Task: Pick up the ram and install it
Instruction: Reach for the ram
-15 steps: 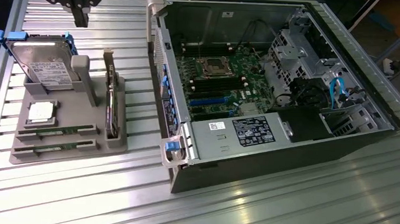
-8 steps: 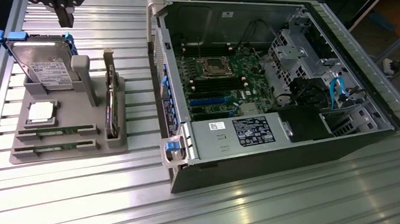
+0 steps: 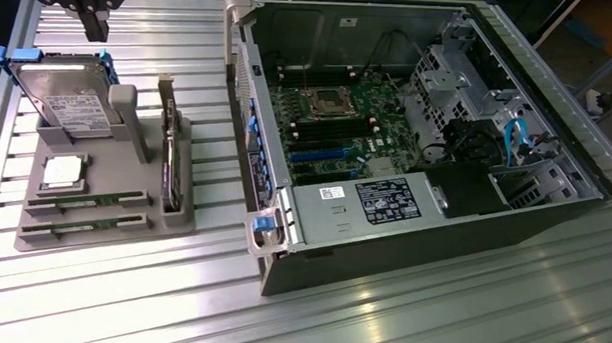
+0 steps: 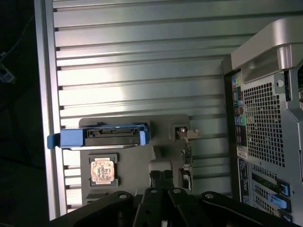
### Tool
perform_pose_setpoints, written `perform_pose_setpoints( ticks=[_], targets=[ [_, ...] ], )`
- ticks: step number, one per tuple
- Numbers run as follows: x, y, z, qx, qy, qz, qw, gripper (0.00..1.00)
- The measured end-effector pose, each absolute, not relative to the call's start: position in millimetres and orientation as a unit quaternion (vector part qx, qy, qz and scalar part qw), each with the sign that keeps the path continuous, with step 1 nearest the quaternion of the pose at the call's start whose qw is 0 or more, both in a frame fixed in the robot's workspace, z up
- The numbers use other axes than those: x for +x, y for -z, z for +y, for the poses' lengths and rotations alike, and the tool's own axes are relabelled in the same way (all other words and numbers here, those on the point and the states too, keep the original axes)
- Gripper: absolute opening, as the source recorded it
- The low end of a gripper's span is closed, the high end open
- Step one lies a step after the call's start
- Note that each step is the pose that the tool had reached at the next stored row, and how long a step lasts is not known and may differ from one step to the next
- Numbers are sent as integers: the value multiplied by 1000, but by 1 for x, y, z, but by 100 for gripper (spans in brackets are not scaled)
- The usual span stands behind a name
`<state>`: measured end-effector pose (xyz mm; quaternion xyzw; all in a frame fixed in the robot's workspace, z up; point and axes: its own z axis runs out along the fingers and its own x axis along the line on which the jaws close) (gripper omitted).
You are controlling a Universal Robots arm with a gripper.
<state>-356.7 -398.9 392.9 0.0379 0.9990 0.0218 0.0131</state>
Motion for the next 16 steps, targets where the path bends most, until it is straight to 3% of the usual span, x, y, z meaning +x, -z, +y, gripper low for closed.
perform_pose_setpoints(
  ticks=[16],
  targets=[
    [-381,-393,-399,38,-22,999,13,11]
  ],
)
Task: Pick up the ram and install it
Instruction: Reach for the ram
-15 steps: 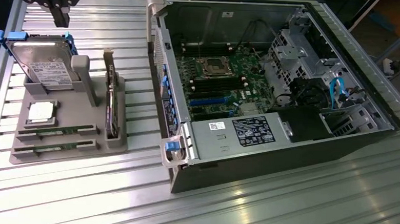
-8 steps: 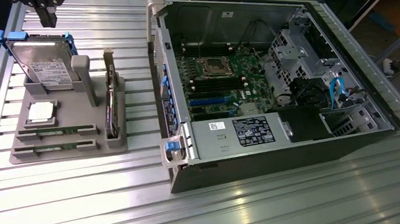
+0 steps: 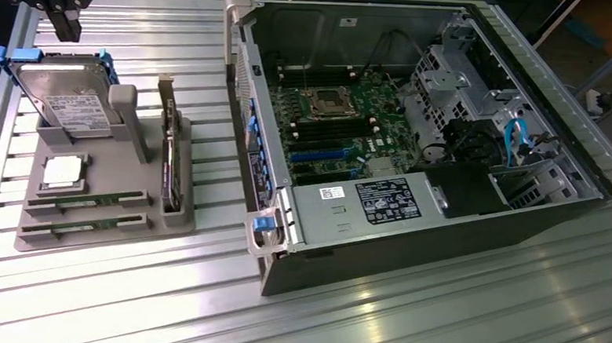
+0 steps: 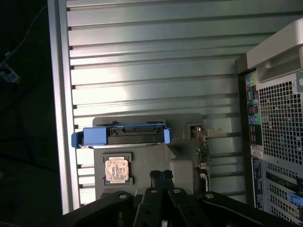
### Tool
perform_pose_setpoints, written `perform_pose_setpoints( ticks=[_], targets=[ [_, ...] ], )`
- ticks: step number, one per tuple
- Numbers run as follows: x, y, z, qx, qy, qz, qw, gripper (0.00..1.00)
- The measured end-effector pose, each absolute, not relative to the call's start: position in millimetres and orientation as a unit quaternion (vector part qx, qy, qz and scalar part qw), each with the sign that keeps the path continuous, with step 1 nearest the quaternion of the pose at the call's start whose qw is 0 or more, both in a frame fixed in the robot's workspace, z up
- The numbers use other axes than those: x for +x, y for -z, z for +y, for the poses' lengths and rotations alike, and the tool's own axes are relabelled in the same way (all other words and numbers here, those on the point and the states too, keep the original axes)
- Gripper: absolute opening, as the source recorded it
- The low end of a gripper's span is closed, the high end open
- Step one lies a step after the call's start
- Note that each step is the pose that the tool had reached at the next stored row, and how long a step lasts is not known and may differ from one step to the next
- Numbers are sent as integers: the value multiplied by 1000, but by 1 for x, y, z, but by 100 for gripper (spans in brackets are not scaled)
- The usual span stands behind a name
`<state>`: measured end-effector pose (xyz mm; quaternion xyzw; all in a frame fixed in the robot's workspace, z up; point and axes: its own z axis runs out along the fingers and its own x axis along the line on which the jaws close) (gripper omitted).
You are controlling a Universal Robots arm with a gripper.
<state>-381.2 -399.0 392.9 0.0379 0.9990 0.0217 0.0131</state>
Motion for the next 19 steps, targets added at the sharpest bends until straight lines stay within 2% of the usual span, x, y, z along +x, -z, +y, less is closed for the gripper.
perform_pose_setpoints(
  ticks=[19],
  targets=[
    [-385,-393,-417,38,-22,999,13,11]
  ],
)
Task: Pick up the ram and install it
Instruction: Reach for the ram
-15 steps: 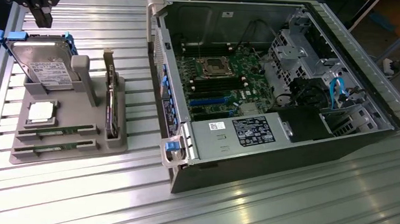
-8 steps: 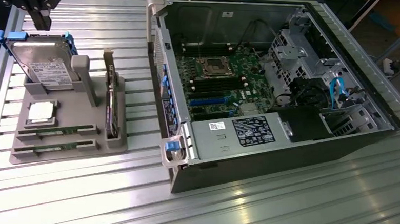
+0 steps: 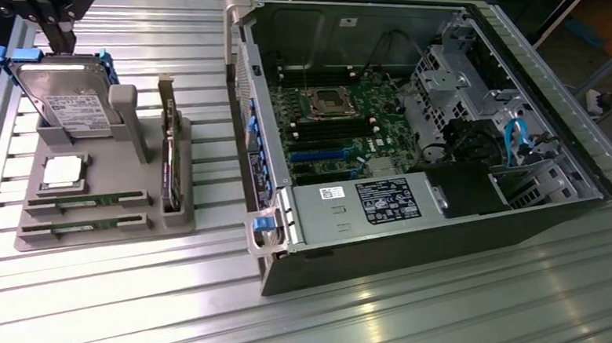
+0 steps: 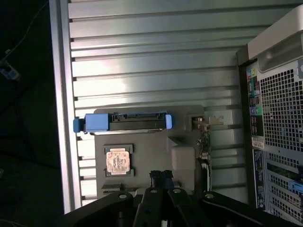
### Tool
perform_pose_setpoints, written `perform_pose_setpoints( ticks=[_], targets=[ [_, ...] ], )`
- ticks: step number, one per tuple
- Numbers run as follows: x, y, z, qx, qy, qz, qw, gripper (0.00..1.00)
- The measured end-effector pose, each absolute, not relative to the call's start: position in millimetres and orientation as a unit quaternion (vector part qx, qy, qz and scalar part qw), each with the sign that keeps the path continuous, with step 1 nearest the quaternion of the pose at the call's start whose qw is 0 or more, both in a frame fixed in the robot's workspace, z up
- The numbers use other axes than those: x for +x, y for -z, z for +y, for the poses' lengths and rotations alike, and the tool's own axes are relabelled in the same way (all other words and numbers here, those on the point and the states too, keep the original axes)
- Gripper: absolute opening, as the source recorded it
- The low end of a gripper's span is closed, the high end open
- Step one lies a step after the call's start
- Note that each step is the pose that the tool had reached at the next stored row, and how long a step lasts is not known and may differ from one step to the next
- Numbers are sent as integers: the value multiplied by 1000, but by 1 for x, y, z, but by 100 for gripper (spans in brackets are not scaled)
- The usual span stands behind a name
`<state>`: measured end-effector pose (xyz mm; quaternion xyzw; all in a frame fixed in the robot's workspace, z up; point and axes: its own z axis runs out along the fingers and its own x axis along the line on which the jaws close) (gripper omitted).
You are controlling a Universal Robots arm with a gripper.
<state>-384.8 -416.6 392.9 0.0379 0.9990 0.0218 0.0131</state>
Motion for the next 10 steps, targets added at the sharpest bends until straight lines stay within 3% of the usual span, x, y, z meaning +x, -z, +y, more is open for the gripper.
perform_pose_setpoints(
  ticks=[10],
  targets=[
    [-388,-393,-427,38,-22,999,13,11]
  ],
)
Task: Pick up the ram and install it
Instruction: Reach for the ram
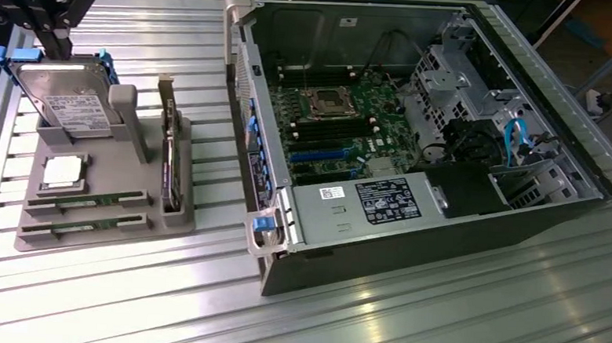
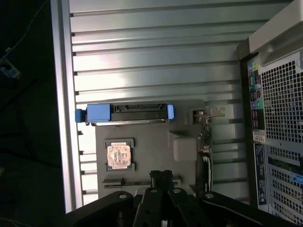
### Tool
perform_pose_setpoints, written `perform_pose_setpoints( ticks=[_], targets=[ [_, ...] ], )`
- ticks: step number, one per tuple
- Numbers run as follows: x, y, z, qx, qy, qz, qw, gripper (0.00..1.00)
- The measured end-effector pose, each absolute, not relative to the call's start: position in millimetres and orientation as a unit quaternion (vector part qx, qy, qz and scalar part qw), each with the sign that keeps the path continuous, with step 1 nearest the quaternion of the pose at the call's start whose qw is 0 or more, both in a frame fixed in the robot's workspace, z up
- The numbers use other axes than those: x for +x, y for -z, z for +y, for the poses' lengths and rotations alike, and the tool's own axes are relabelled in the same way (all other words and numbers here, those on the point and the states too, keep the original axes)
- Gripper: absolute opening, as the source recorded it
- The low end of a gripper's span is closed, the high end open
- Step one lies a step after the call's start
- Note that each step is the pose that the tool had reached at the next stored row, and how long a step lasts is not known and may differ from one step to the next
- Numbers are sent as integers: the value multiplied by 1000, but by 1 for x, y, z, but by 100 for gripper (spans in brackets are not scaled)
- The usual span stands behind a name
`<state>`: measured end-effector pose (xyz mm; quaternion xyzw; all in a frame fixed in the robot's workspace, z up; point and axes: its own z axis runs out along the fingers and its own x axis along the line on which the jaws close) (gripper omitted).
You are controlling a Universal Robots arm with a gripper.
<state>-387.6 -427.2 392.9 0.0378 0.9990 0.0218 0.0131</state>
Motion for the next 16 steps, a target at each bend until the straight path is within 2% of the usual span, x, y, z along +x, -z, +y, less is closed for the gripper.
perform_pose_setpoints(
  ticks=[16],
  targets=[
    [-392,-393,-450,38,-22,999,13,11]
  ],
)
